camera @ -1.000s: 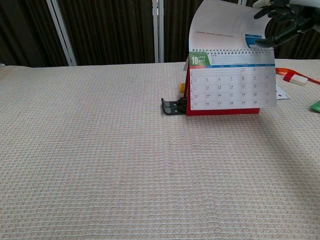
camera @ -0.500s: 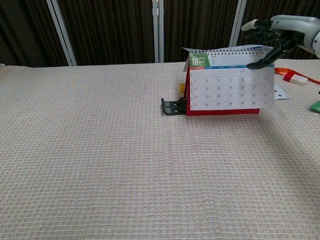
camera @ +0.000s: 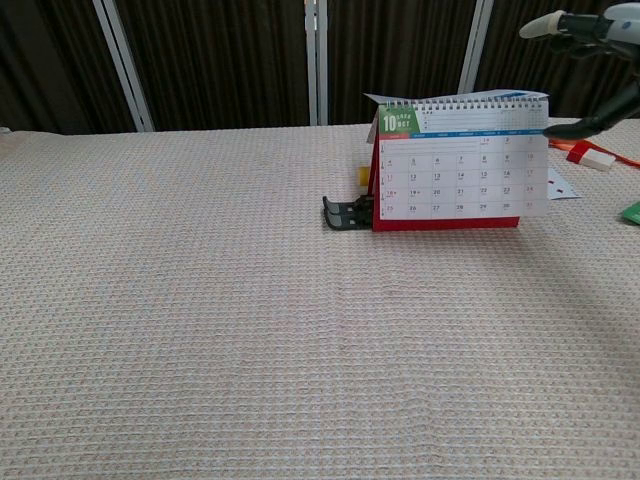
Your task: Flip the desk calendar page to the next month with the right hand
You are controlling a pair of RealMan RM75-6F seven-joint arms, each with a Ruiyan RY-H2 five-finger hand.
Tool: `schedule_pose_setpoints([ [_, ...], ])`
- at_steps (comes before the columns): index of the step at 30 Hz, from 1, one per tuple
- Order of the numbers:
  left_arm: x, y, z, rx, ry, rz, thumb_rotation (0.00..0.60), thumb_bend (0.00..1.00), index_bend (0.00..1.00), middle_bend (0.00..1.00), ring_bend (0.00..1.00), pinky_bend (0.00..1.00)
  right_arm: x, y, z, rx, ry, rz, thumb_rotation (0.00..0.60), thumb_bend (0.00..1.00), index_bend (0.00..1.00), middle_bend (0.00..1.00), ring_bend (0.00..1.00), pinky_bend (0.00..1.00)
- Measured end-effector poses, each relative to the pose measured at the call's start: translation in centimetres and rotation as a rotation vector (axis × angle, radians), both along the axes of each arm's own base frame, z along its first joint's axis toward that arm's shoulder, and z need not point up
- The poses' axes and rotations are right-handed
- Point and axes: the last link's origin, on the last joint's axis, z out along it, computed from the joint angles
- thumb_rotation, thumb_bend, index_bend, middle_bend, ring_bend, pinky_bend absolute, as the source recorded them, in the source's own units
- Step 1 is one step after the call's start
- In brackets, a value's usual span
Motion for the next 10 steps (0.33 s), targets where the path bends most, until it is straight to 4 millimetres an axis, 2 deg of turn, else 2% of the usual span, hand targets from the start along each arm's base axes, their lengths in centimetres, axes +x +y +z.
schedule_pose_setpoints([
  [2, 0.0, 0.0, -0.1, -0.001, 0.003, 0.000, 0.600, 0.06, 0.00, 0.00, 0.00, 0.00, -0.9, 1.3, 0.4, -0.033, 0.037, 0.012, 0.600, 0.17, 0.00, 0.00, 0.00, 0.00],
  [10, -0.2, -0.2, -0.9, -0.020, 0.034, 0.007, 0.600, 0.06, 0.00, 0.00, 0.00, 0.00, -6.4, 8.5, 1.6, -0.149, 0.190, -0.012, 0.600, 0.18, 0.00, 0.00, 0.00, 0.00],
])
